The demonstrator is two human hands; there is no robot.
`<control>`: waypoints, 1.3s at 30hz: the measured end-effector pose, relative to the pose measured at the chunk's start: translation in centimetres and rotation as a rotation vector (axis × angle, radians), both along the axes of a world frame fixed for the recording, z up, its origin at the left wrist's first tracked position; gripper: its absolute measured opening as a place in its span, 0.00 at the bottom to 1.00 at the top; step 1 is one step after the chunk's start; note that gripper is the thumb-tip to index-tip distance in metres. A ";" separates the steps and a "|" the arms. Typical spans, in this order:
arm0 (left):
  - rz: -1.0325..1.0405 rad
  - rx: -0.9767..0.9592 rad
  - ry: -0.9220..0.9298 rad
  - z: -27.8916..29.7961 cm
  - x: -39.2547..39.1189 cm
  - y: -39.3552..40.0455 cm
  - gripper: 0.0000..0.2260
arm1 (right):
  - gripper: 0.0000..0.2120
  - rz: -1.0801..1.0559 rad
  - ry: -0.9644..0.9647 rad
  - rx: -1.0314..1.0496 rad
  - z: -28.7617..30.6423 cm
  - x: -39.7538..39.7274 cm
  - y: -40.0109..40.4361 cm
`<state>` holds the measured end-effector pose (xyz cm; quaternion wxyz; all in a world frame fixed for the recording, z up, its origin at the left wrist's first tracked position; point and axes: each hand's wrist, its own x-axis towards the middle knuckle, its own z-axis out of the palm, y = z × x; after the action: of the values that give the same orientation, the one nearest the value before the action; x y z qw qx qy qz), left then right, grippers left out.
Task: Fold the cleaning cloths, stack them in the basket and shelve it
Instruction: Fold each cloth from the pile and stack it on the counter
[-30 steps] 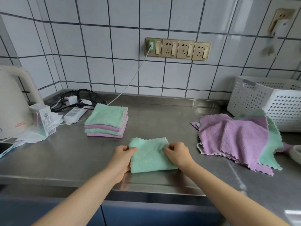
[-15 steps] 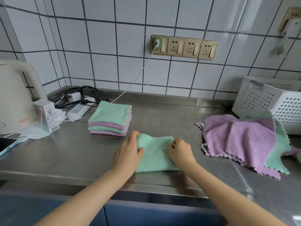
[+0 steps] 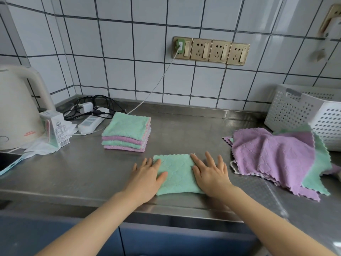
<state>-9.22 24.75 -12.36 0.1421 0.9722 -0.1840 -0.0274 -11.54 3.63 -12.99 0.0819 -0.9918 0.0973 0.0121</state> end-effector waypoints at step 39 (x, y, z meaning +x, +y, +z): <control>0.377 -1.036 -0.128 3.0 20.1 11.8 0.11 | 0.08 -0.173 -0.159 1.234 2.4 19.9 13.7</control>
<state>10.91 36.59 -9.35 0.5928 0.7909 -0.0043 0.1519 8.41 17.29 -10.55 0.6471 -0.7481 0.1460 -0.0143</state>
